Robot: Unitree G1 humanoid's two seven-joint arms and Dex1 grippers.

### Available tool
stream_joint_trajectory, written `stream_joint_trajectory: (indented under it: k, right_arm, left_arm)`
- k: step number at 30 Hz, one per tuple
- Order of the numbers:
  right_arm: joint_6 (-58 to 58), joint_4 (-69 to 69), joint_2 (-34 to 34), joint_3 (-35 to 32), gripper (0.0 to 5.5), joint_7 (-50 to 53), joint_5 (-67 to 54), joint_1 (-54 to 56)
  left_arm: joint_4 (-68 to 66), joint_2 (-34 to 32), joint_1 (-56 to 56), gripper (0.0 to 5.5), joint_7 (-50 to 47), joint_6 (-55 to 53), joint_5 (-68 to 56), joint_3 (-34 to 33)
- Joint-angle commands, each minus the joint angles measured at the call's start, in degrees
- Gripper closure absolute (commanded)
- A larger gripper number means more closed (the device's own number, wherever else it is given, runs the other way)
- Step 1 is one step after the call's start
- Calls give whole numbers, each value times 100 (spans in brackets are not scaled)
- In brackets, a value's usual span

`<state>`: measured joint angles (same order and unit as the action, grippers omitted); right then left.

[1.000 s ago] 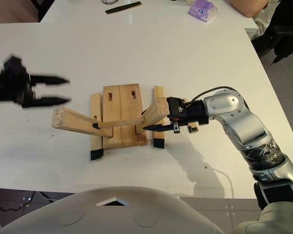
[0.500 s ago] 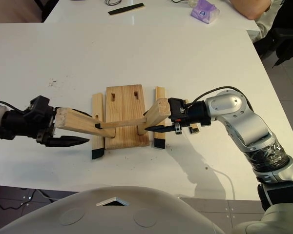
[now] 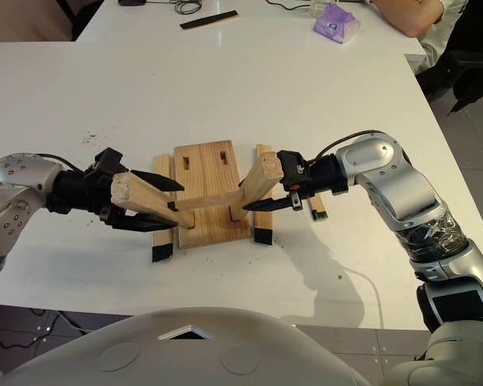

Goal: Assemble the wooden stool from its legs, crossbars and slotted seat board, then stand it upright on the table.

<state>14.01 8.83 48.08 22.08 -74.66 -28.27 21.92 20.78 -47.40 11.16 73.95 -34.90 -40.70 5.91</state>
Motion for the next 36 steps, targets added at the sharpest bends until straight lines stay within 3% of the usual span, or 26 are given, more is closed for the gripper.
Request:
stream_joint_trajectory:
  k: [1,7,8,13,19,27,36]
  right_arm:
    - [668,320,-283,954,351,107,764,-314]
    - [658,180,-194,395,351,439,467,-445]
    - [597,29,-248,368,313,493,540,-405]
    - [538,-319,-433,189,241,524,696,-211]
    - [548,-430,-635,-85,155,655,879,-123]
    - [392,-437,-219,-88,155,255,1207,-597]
    - [72,-1435,-773,70,155,530,1833,-588]
  left_arm:
    - [-292,328,184,204,-712,284,1466,1178]
    - [-1072,292,129,106,-972,1284,2233,1174]
    - [-1182,305,145,82,-1044,1405,2379,1211]
    - [-1467,318,83,10,-1181,1742,2725,1305]
    - [-1608,334,-154,10,-1232,1972,2943,1162]
    - [-1559,18,-791,10,-1078,2546,3252,1184]
    - [-1837,-10,-863,10,-1074,2882,3384,1216]
